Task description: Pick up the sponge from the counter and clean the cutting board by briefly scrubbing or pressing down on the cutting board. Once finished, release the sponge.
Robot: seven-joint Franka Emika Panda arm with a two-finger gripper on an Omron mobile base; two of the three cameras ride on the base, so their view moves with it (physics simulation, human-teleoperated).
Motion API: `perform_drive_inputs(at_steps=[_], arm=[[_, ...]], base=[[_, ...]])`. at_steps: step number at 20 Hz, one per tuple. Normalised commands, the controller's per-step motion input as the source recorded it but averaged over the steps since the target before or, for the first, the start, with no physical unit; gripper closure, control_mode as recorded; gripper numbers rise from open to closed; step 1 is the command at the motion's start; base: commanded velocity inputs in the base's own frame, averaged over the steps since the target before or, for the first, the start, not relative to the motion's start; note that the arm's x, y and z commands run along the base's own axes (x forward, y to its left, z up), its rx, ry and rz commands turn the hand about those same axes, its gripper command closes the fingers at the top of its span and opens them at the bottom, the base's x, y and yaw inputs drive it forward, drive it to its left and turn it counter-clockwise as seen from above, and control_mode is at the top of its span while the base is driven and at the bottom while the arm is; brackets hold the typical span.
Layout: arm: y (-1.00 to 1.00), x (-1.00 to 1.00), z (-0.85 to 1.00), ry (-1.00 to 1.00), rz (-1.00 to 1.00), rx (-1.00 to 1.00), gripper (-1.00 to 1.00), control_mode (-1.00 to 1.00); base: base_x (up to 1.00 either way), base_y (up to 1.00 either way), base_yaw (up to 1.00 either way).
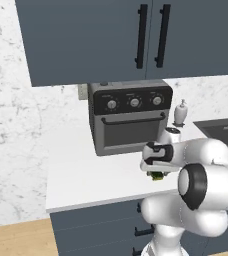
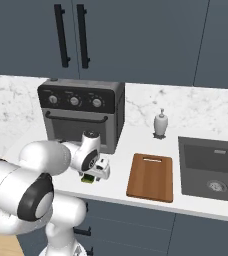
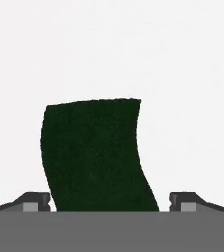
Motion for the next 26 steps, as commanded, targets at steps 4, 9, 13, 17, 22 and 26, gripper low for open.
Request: perform_drive_inputs(at_steps=[4,9,13,17,22,26], arm=[[0.12,0.11,-0.25,0.01,0.0,0.0,1.0,-1.0],[0.09,0.0,-0.31,0.01,0.0,0.0,1.0,-1.0],[0.0,0.0,-0.04,0.0,0.0,0.0,1.0,-1.0],[0.0,-0.09,0.03,-0.03,0.0,0.0,1.0,-1.0],[-0.1,-0.36,0.42,-0.21,-0.02,0.0,1.0,-1.0],[-0.38,-0.17,0.45,-0.07,-0.1,0.0,1.0,-1.0]], base=[[0.0,0.0,0.0],[0.0,0.0,0.0],[0.0,0.0,0.0],[0.0,0.0,0.0],[0.0,0.0,0.0],[0.0,0.0,0.0]])
